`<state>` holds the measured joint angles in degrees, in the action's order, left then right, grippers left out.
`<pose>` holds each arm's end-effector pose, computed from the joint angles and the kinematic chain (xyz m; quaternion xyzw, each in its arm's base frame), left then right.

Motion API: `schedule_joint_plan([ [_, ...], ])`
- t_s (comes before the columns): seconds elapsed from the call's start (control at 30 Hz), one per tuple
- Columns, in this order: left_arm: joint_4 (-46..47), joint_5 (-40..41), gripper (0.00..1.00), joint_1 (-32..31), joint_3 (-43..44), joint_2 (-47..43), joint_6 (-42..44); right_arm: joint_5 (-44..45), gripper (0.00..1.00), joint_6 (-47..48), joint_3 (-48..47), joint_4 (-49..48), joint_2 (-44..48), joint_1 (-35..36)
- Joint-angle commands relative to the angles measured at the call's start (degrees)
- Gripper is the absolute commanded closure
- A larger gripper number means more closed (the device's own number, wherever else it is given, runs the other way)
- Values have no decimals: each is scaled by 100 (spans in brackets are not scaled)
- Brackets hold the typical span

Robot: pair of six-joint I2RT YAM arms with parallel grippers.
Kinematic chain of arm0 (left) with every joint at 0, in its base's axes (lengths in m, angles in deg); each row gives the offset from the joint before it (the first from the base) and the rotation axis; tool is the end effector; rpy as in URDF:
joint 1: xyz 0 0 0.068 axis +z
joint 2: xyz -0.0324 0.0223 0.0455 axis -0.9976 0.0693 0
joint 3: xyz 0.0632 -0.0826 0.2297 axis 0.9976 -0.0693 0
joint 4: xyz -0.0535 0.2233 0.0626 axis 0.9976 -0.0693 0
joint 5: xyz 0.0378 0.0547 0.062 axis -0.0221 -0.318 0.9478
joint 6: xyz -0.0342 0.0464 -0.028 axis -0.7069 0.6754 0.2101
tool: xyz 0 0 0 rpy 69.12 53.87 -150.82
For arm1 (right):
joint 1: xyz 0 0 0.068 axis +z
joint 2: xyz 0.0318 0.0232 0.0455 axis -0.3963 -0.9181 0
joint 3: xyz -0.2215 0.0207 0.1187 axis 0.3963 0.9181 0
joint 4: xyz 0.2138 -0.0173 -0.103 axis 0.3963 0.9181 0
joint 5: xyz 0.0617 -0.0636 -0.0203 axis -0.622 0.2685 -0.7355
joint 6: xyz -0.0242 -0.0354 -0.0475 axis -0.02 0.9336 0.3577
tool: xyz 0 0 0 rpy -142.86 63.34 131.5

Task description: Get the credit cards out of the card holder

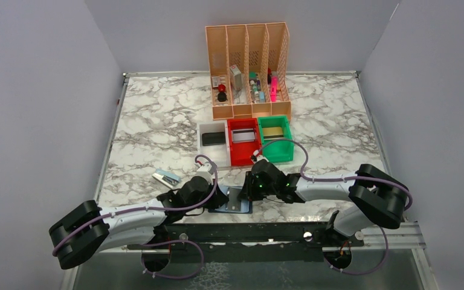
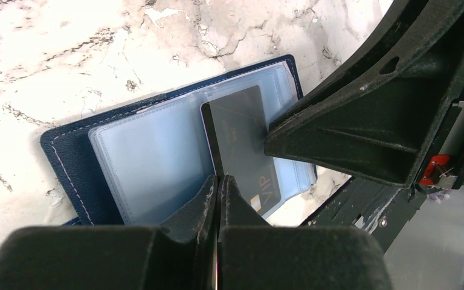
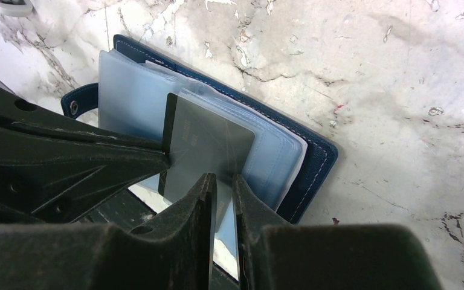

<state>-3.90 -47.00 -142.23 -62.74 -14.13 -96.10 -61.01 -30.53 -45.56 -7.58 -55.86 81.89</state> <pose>0.1029 -0.1509 0.1253 0.0589 0.8806 -0.3615 0.3007 0.1376 0.2297 0.1297 -0.0647 0.9226 0.3246 0.1980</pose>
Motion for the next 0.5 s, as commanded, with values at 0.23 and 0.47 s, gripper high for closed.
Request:
schedule_joint_plan([
  [0.23,-639,304,100,43,-14,-530,59,264,78,0,131,454,-250,31],
  [0.47,-932,380,100,92,10,-599,145,273,78,8,97,493,-309,29],
])
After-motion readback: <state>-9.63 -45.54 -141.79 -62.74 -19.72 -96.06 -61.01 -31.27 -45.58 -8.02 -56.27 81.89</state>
